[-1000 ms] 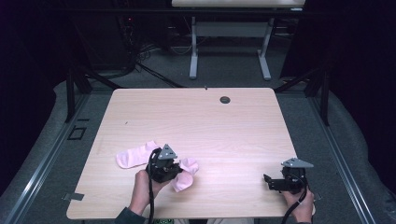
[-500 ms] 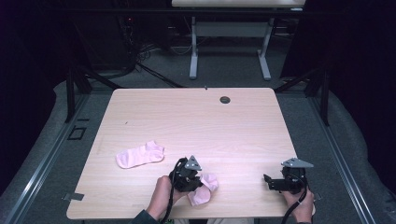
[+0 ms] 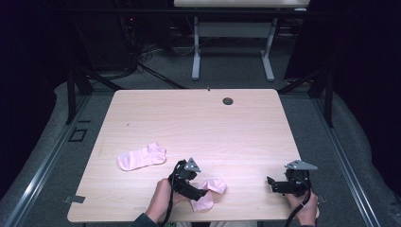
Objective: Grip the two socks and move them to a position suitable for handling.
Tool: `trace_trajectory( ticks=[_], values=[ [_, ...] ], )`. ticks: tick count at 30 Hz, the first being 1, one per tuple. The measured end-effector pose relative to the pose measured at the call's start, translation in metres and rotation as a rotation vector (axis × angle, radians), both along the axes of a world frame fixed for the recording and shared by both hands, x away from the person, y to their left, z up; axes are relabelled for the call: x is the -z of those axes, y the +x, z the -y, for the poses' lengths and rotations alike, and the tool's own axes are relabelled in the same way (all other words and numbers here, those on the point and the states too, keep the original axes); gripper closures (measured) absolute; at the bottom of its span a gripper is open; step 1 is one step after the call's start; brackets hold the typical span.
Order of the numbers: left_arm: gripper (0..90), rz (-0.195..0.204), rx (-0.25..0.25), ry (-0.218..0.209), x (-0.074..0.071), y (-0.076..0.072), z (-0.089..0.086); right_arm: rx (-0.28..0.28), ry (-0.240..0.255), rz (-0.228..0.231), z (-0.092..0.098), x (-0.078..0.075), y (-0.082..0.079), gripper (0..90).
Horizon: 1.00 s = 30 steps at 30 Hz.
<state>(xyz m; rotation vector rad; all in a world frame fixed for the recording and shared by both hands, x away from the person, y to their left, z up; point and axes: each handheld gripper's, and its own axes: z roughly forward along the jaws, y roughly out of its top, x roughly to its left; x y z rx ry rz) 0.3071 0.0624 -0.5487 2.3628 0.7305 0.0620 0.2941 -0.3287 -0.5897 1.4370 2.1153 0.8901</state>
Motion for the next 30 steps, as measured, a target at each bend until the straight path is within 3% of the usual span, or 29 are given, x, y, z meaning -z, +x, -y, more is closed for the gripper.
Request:
trace_trajectory(
  ticks=[6,8,9,10,11,15,19,20,21,23,29,30],
  values=[
    [7.8,0.019,-0.067,-0.033,-0.013,0.003,-0.026,0.001,-0.002,0.000,0.000,0.000,0.000,0.6],
    [5.2,0.029,-0.135,-0.050,-0.021,0.011,-0.046,0.003,-0.006,0.001,0.000,0.000,0.000,0.6],
    [3.4,0.029,-0.135,-0.050,-0.021,0.011,-0.046,0.003,-0.006,0.001,0.000,0.000,0.000,0.6],
    [1.5,0.025,-0.183,-0.061,-0.027,0.017,-0.060,0.003,-0.007,0.000,0.000,0.000,0.000,0.6],
    [0.0,0.025,-0.183,-0.061,-0.027,0.017,-0.060,0.003,-0.006,0.000,0.000,0.000,0.000,0.6],
    [0.0,0.038,-0.269,-0.093,-0.035,0.025,-0.086,0.003,-0.006,0.001,0.000,0.000,0.000,0.6],
    [0.0,0.036,-0.362,-0.062,-0.036,0.039,-0.113,0.002,-0.003,0.001,0.000,0.000,0.000,0.6],
    [0.0,0.036,-0.362,-0.062,-0.036,0.039,-0.113,0.003,-0.006,0.000,0.000,0.000,0.000,0.6],
    [0.0,0.022,-0.408,-0.049,-0.034,0.046,-0.123,0.002,-0.003,0.001,0.000,0.000,0.000,0.6],
    [0.0,0.011,-0.429,-0.039,-0.032,0.050,-0.128,0.002,-0.003,0.001,0.000,0.000,0.000,0.6],
    [0.0,-0.048,-0.590,0.023,-0.016,0.074,-0.154,0.000,-0.005,0.002,0.000,0.000,0.000,0.9],
    [0.0,-0.048,-0.590,0.023,-0.016,0.074,-0.154,0.000,-0.005,0.002,0.000,0.000,0.000,0.9]
  ],
)
